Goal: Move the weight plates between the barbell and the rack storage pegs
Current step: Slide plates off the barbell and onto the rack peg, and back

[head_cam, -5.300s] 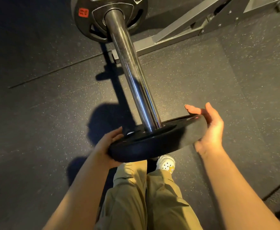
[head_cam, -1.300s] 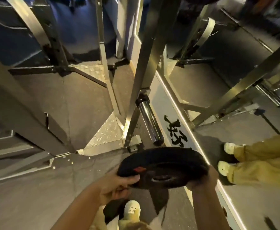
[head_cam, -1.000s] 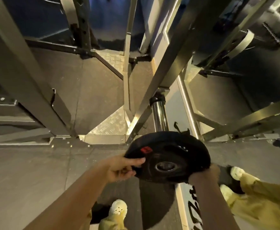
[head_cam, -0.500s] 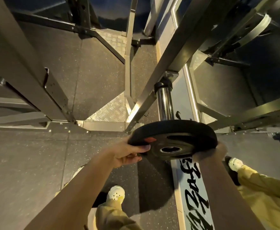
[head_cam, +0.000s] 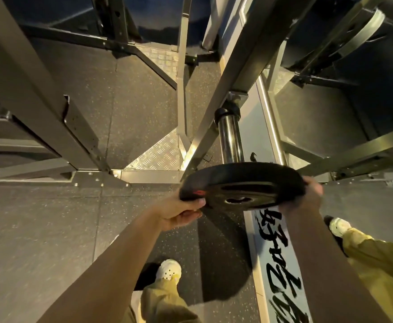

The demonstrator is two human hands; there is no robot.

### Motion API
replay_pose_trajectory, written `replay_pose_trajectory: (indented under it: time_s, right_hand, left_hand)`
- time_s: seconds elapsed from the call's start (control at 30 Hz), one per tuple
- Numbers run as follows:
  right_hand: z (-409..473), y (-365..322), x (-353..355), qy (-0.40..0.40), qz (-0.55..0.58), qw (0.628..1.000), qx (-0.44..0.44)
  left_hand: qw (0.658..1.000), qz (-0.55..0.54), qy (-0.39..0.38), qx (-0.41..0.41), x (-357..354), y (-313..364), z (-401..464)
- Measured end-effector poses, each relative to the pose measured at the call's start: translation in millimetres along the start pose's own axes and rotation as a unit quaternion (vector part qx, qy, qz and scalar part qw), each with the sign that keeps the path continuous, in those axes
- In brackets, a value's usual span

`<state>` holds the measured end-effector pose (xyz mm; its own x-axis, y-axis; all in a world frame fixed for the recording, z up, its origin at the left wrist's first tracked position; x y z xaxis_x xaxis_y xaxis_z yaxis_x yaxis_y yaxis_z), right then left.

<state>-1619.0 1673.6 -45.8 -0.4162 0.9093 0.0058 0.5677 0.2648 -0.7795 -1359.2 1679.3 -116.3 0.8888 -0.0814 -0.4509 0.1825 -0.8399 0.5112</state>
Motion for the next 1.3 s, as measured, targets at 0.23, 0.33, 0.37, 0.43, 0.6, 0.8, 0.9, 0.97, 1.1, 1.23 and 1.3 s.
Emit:
replay_pose_trajectory:
  time_s: [0.23,0.33,0.37,0.43,0.6,0.8,0.9,0.97,1.1,1.23,1.3]
  right_hand:
    - [-11,-11,-21,-0.047,-0.023,0.999,0.01]
    - [20,9,-20,-0.099,0.022,0.995,0.014]
    - [44,4,-23,-0.143,-0.026,0.986,0.078]
    - [92,9,-43,-0.406,0.14,0.901,0.065]
    - [16,-7,-11,-0.187,-0.069,0.971,0.131]
    - [-75,-35,-31,-0.097,-0.198,0.931,0.29]
    - [-91,-33,-44,-0.09,-0.259,0.881,0.386]
    - [-87,-32,-43,-0.074,-0.225,0.902,0.361]
    - [-65,-30,-38,-0.057,-0.168,0.952,0.251]
    - [-44,-19,-31,-0.105,-0.13,0.978,0.128]
    - [-39,-16,-29,-0.119,-0.131,0.978,0.107]
  left_hand:
    - [0.999,0.038,0.026,-0.006,-2,-5,6]
    - [0.985,0.164,0.026,-0.05,4,23,-4]
    - [0.977,0.201,0.023,-0.065,2,30,-7]
    - [0.973,0.214,0.035,-0.084,3,39,-15]
    - [0.968,0.223,0.086,-0.081,3,39,-21]
    - [0.952,0.089,0.24,-0.165,-10,18,-52]
    - [0.938,0.006,0.244,-0.247,-23,33,-61]
    - [0.922,0.036,0.237,-0.305,-25,54,-63]
    - [0.881,0.161,0.239,-0.376,-42,84,-60]
    - [0.694,0.426,0.376,-0.442,-84,120,-71]
    - [0.661,0.475,0.384,-0.436,-96,126,-70]
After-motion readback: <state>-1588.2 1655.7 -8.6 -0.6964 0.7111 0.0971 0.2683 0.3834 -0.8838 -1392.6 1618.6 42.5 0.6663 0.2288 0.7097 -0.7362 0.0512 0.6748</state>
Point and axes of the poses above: each hand's wrist, its own z-axis towards the middle knuckle, its own x-axis out of the back of the hand, y = z × x, the point moved 8 cm from there along z, towards the middle knuckle, and after that the axes turned 6 degrees about y, right-handed, at the moved point
